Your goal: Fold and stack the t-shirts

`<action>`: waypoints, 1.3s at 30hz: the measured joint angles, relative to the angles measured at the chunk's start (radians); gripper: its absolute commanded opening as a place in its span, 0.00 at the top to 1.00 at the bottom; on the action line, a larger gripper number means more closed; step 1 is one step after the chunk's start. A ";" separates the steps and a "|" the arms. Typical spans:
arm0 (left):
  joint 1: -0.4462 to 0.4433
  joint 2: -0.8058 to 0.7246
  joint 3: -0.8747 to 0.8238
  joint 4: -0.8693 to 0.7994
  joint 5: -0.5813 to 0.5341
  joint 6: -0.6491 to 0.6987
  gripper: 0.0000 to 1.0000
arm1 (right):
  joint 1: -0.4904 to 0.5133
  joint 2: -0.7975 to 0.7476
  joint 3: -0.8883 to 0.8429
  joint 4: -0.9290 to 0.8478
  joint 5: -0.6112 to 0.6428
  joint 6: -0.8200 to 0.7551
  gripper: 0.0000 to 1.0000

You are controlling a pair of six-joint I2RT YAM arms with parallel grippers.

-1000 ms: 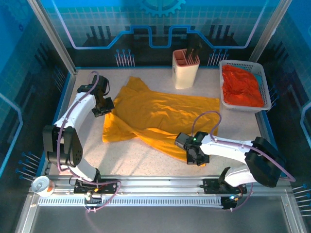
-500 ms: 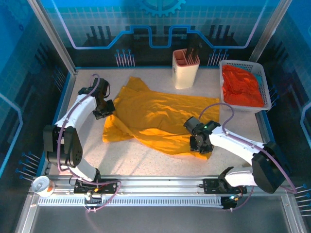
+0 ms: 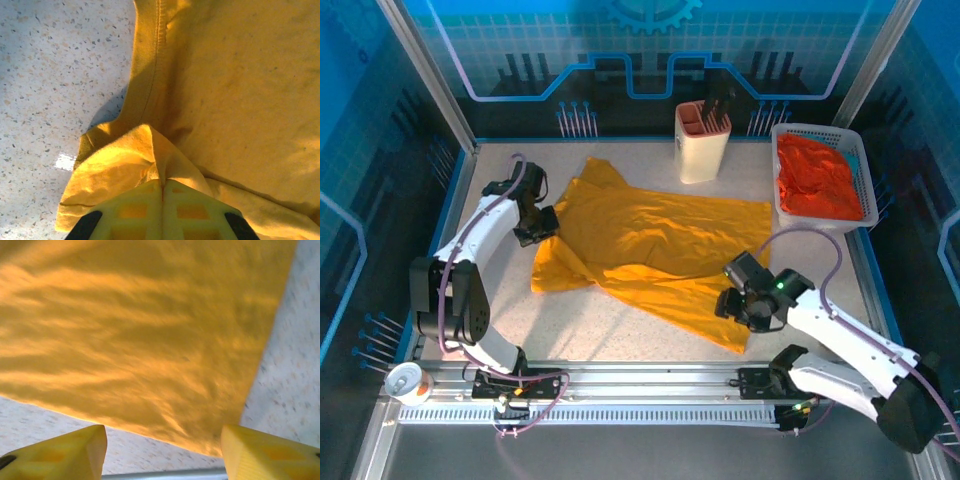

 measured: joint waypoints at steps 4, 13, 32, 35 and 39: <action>-0.012 0.000 -0.014 0.006 0.008 0.000 1.00 | 0.012 0.018 -0.061 -0.025 -0.016 0.085 0.44; -0.014 0.000 -0.025 0.010 0.014 0.000 1.00 | 0.076 0.210 -0.097 0.048 -0.017 0.177 0.50; -0.014 -0.055 -0.028 0.009 0.067 0.007 1.00 | 0.123 0.150 -0.015 0.045 0.065 0.133 1.00; -0.015 -0.108 0.013 -0.029 0.079 0.011 1.00 | 0.063 0.133 0.186 0.012 0.108 0.001 1.00; -0.015 -0.191 0.176 -0.099 0.077 0.024 1.00 | -0.056 0.131 0.479 0.011 0.120 -0.182 1.00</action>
